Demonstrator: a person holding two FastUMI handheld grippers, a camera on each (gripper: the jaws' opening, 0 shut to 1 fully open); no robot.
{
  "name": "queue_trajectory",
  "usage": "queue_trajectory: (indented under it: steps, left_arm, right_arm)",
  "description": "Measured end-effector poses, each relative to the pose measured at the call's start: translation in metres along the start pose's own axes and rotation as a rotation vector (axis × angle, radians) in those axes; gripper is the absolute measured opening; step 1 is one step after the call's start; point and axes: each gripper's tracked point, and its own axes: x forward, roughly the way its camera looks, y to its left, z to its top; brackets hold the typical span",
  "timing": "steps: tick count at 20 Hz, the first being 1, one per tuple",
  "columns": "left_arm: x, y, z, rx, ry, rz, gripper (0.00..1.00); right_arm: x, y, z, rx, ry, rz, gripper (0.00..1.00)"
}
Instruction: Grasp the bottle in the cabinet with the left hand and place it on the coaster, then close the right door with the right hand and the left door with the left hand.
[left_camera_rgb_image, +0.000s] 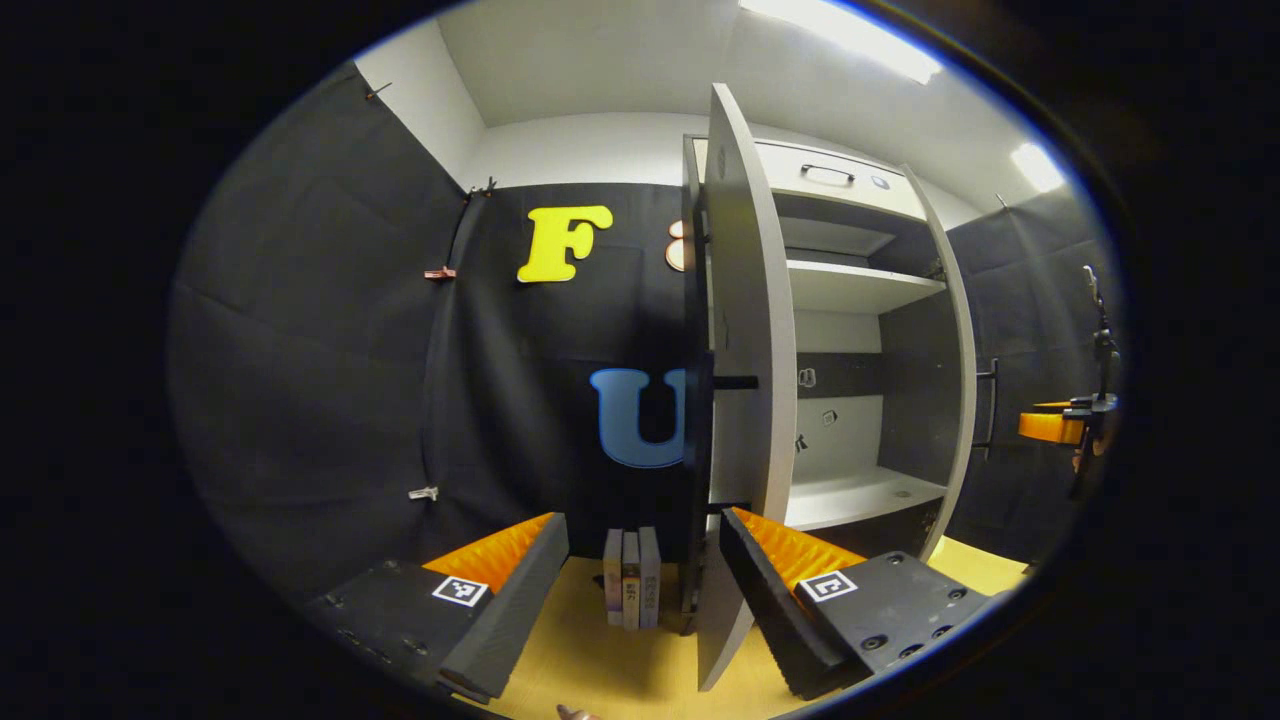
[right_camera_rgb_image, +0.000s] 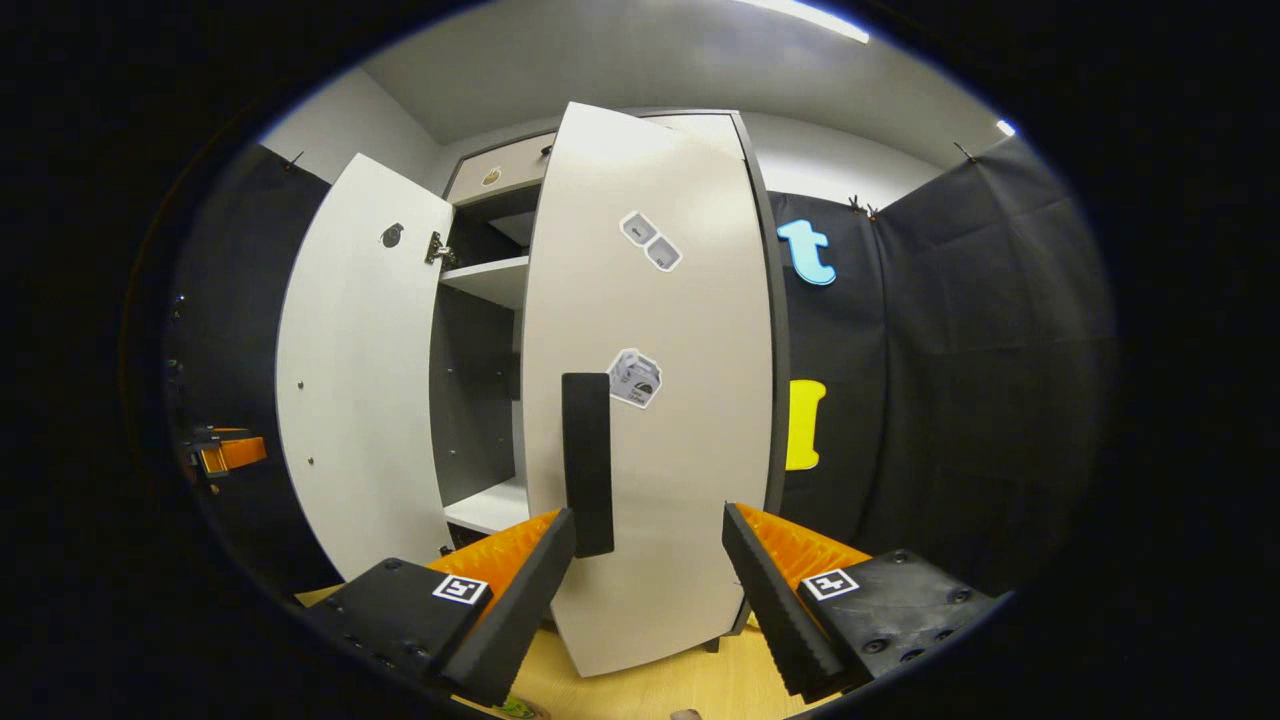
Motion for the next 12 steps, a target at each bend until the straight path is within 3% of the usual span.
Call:
queue_trajectory:
  steps: [8,12]
  left_arm:
    - [0.025,-0.018,-0.004,-0.008,-0.004,-0.077,0.93]
    - [0.025,-0.027,-0.001,0.054,-0.009,-0.096,0.93]
  right_arm:
    - [-0.012,-0.017,0.000,-0.013,0.005,-0.063,0.98]
    - [-0.013,-0.017,0.002,0.003,0.006,-0.074,0.98]
